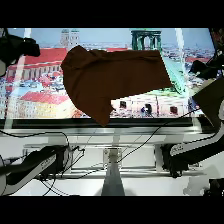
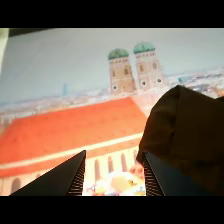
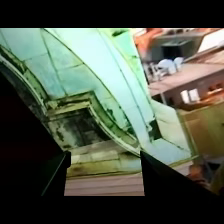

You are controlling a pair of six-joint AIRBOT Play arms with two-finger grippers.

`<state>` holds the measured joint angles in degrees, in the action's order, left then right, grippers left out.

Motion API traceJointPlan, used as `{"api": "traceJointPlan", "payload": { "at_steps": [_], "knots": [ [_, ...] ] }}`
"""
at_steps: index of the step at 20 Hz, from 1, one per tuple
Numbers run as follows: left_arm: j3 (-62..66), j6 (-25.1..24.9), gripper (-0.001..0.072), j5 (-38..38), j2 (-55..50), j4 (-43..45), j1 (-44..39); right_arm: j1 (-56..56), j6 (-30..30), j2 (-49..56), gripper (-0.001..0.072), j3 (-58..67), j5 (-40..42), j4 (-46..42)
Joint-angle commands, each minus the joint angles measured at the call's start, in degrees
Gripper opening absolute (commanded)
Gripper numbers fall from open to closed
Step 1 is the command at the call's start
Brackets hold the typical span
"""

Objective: Fold the clothes and pants, and hang the long-sleeved shirts on hangers.

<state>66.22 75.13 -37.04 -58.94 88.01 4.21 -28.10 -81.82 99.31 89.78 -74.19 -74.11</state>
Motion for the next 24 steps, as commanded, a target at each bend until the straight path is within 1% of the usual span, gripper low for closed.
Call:
{"api": "traceJointPlan", "payload": {
  "at_steps": [1,2,3,5,7,9,13,17,18,19,20,24],
  "knots": [
    [0.0,9.2,0.0384,-12.9,1.0,0.0,5.9,-4.6,6.1,4.2,0.0471,-0.8,-10.1,16.8],
    [0.0,10.8,0.0385,-15.5,0.7,0.0,7.4,-4.3,7.5,5.2,0.0469,-1.4,-11.2,18.0],
    [-0.1,11.1,0.0384,-18.3,0.2,-0.2,8.6,-3.8,9.0,6.3,0.0446,-2.5,-11.4,18.8],
    [-0.4,11.0,0.0384,-22.6,-1.0,-0.2,9.5,-2.1,11.6,7.6,0.0446,-5.1,-9.6,19.1],
    [-1.0,11.0,0.0379,-25.0,-2.4,-0.4,9.5,-0.3,14.1,8.7,0.0446,-7.1,-8.4,19.2],
    [-1.1,11.0,0.0380,-27.5,-4.2,-4.2,9.5,1.2,15.6,9.2,0.0446,-8.0,-7.1,19.2],
    [-1.1,11.0,0.0379,-28.8,-7.1,-8.7,9.5,2.1,16.7,9.2,0.0446,-8.0,-4.0,20.5],
    [-1.1,11.0,0.0379,-28.8,-8.7,-8.8,9.5,2.1,17.0,9.2,0.0446,-8.0,-1.9,20.5],
    [-1.1,11.0,0.0379,-28.8,-9.0,-8.8,9.5,2.1,17.0,9.2,0.0403,-8.0,-1.2,20.5],
    [-1.1,11.0,0.0379,-28.8,-9.3,-8.6,9.5,2.1,17.0,9.2,0.0287,-8.0,-0.6,20.5],
    [-1.1,11.0,0.0379,-28.9,-9.7,-8.3,9.5,2.1,17.0,9.2,0.0237,-8.0,0.3,20.5],
    [-1.6,11.0,0.0379,-31.8,-10.4,-4.8,9.5,2.1,15.9,9.2,0.0239,-8.0,3.5,20.5]
  ]
}}
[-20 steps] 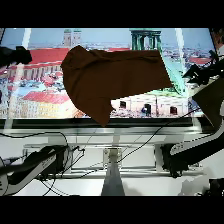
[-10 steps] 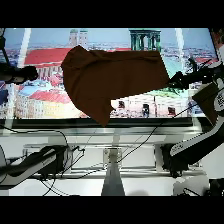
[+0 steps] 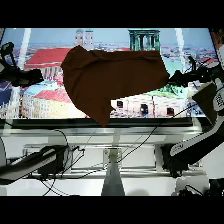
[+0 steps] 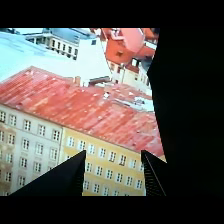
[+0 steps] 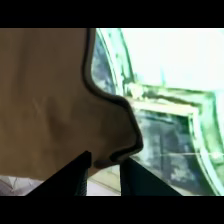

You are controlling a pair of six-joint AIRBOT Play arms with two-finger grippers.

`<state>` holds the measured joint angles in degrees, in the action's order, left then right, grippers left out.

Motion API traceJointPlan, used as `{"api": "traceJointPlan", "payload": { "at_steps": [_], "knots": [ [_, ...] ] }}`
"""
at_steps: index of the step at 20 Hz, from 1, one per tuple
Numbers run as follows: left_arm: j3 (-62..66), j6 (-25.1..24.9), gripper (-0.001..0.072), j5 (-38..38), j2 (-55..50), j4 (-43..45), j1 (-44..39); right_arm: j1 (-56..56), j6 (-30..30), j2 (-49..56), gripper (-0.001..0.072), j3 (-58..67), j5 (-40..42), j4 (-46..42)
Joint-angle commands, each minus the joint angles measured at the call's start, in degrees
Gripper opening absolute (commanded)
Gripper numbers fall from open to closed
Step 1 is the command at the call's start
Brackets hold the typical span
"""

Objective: Fold the clothes and pants, and hang the long-sleeved shirts on hangers.

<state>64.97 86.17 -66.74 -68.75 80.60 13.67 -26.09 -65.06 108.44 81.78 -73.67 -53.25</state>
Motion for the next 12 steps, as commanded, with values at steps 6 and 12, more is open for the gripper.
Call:
{"api": "traceJointPlan", "payload": {
  "at_steps": [6,12],
  "knots": [
    [-6.8,-1.7,0.0379,-8.8,0.0,4.5,0.0,0.1,-1.9,0.0,0.0289,0.0,4.3,-0.3],
    [-16.6,-5.4,0.0326,-10.6,7.4,1.6,0.0,0.1,-1.9,0.0,0.0012,0.0,3.6,-0.3]
  ]
}}
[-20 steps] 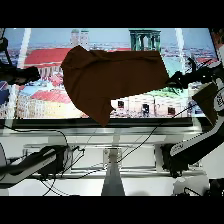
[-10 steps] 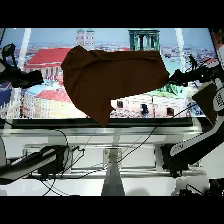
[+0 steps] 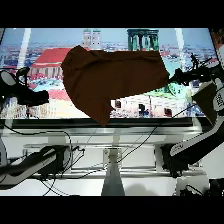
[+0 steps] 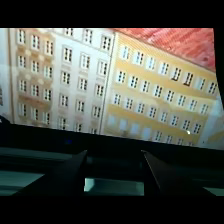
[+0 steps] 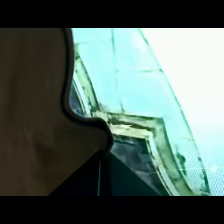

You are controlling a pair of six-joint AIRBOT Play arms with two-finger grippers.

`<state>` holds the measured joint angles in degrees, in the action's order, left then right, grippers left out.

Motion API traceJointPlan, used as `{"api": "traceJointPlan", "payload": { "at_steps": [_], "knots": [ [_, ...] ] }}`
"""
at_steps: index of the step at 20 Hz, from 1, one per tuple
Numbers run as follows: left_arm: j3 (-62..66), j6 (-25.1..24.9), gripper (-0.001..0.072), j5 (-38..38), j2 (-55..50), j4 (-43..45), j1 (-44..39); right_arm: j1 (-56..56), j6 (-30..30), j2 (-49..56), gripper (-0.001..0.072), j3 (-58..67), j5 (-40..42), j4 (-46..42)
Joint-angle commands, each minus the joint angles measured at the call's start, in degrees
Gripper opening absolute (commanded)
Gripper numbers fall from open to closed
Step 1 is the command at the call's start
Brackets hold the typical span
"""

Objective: Fold the clothes and pants, and hang the long-sleeved shirts on hangers.

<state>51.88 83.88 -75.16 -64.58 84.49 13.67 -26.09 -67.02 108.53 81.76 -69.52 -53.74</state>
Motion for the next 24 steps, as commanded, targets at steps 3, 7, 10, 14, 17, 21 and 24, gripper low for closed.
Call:
{"api": "traceJointPlan", "payload": {
  "at_steps": [3,7,10,14,17,21,24],
  "knots": [
    [-3.8,-7.7,0.0306,-6.1,4.2,-9.6,0.0,0.1,0.1,-0.1,0.0013,0.0,-0.5,0.2],
    [-8.1,-8.3,0.0382,0.2,4.0,-21.4,0.0,0.1,0.1,-0.1,0.0012,0.0,-1.2,0.1],
    [-14.7,-8.3,0.0633,7.6,4.0,-26.3,0.0,0.1,0.1,-0.1,0.0012,0.0,-1.2,0.1],
    [-21.0,-8.4,0.0548,15.4,4.0,-30.5,0.0,0.1,0.1,-0.1,0.0012,0.0,-1.2,0.1],
    [-23.0,-12.2,0.0547,19.7,4.0,-34.2,-0.5,0.1,0.1,-0.1,0.0013,0.0,-1.2,0.2],
    [-23.0,-12.4,0.0546,25.2,0.4,-35.3,-5.1,0.1,0.1,-0.1,0.0012,0.0,-1.6,0.2],
    [-23.0,-13.0,0.0544,27.8,-5.6,-37.3,-9.6,0.1,0.1,-0.2,0.0012,0.0,-1.9,0.2]
  ]
}}
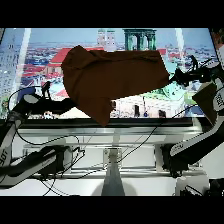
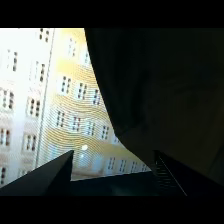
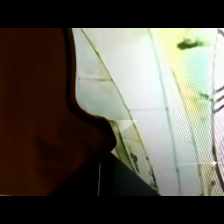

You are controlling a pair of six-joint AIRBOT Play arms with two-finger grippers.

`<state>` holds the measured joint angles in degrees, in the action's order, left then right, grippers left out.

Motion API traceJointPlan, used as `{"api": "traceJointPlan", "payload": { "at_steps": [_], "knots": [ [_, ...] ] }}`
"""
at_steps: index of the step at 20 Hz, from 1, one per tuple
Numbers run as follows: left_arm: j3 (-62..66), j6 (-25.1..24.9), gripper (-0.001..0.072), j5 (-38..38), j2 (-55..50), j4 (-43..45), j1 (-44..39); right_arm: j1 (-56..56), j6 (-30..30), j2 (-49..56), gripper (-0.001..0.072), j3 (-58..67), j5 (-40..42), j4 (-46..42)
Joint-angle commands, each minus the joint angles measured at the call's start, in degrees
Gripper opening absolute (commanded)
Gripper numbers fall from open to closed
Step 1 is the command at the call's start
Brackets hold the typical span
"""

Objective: Fold the clothes and pants, and hang the long-sleeved shirts on hangers.

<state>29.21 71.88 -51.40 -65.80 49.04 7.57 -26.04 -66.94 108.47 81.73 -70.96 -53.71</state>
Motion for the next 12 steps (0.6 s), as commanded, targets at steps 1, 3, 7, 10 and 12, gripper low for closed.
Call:
{"api": "traceJointPlan", "payload": {
  "at_steps": [1,3,7,10,12],
  "knots": [
    [-0.3,-4.0,0.0543,4.1,-6.3,-4.3,-4.5,0.0,0.0,-0.1,0.0012,0.1,-0.6,0.5],
    [0.0,-12.1,0.0438,4.1,-9.1,-9.5,-5.4,0.0,0.0,-0.1,0.0011,0.1,-1.5,1.0],
    [2.3,-14.8,0.0052,6.8,-9.4,-11.0,-4.5,0.0,0.7,-1.3,0.0011,1.0,-1.8,1.0],
    [6.8,-18.4,0.0021,6.9,-9.3,-11.0,-3.3,0.1,2.9,-4.3,0.0011,2.1,-1.2,1.2],
    [11.3,-18.4,0.0021,6.8,-8.8,-11.0,-3.2,0.2,5.9,-7.9,0.0011,2.3,-1.0,2.4]
  ]
}}
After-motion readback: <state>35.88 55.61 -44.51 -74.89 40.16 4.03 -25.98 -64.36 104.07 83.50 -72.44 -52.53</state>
